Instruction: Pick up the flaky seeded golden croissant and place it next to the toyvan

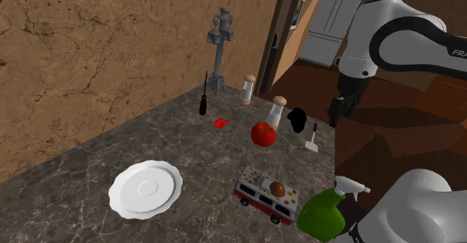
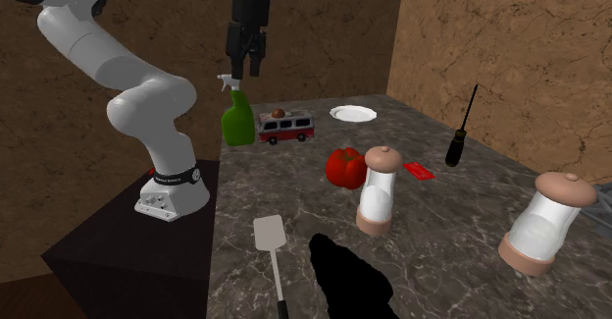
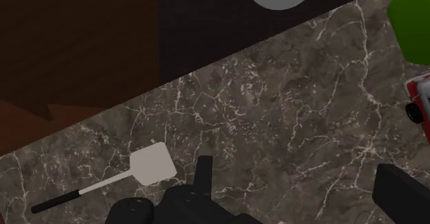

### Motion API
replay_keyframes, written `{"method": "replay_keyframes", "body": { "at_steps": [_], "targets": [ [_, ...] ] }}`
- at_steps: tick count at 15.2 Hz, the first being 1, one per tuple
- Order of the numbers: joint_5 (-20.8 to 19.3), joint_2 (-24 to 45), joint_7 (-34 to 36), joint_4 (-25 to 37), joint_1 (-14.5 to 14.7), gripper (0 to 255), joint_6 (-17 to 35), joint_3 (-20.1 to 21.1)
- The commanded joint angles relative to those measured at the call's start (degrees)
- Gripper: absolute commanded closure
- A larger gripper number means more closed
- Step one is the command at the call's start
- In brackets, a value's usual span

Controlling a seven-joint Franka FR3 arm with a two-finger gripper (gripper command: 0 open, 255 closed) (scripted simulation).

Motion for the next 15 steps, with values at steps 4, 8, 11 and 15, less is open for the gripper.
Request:
{"method": "replay_keyframes", "body": {
  "at_steps": [4,8,11,15],
  "targets": [
    [-1.00,2.25,3.40,-3.17,-1.91,0,7.21,-0.14],
    [-2.66,6.46,8.08,-6.23,-4.63,0,16.85,-0.46],
    [-4.17,10.43,11.73,-7.65,-6.83,0,24.00,-0.77],
    [-6.57,16.63,16.86,-8.32,-9.93,0,33.21,-1.22]
  ]
}}
